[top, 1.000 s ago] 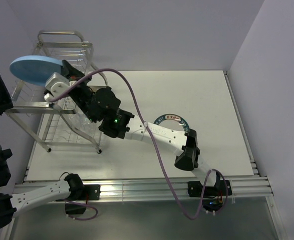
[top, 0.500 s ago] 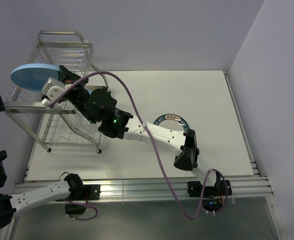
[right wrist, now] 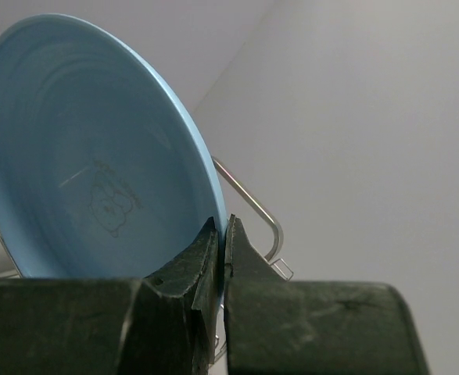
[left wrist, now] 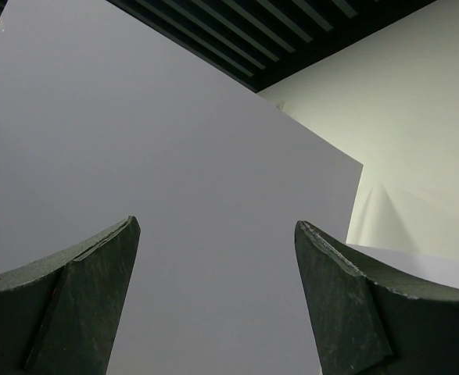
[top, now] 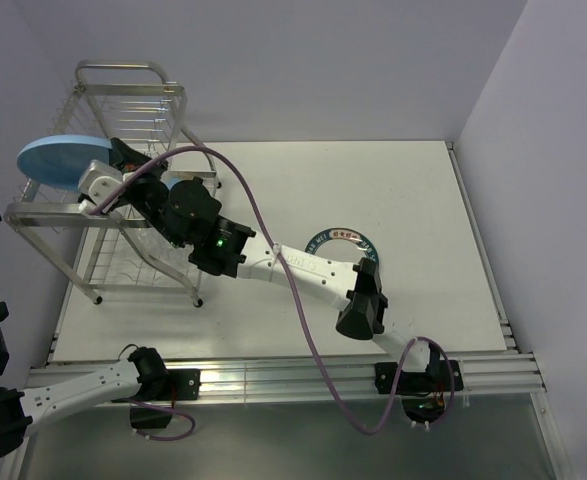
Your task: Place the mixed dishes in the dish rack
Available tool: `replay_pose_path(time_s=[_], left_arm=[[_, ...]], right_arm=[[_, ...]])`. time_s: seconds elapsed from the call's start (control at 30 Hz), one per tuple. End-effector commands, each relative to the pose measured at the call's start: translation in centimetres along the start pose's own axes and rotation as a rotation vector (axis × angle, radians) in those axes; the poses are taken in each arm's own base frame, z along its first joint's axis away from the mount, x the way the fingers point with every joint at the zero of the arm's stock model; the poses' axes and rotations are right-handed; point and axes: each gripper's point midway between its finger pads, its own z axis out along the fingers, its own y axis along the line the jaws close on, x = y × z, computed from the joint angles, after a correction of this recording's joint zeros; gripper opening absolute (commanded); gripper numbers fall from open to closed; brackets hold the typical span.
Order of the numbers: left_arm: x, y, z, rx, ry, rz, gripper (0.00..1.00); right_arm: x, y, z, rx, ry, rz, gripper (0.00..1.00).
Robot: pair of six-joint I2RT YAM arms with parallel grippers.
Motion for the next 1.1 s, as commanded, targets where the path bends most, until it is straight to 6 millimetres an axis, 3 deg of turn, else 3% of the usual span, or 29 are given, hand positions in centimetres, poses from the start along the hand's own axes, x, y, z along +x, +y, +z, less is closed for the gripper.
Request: replay_pose_path(time_s=[0.0,0.33,0.77,1.07], left_arm=[[-1.1,0.4,-0.1,-0.008,-0.016,-0.024,0.86],[-1.0,0.4,0.0,-0.013,-0.014,-0.035,0.86],[0.2,0.5,-0.1,-0.041,0.009,-0.058,0.85],[0.3,0.6,-0.2,-0.048,0.015,-0.056,0.84]], right_arm=[[-0.5,-1.0,0.6,0.018,-0.033,0.029,0.00],[0.7,-0.1,0.8,0.003,-0.013,0.059,0.00],[2.8,-1.4,0.7,0.133,0.070,0.147,0.00],[3.3,-0.4,0.9,0.111,0.069,0.161,0.00]])
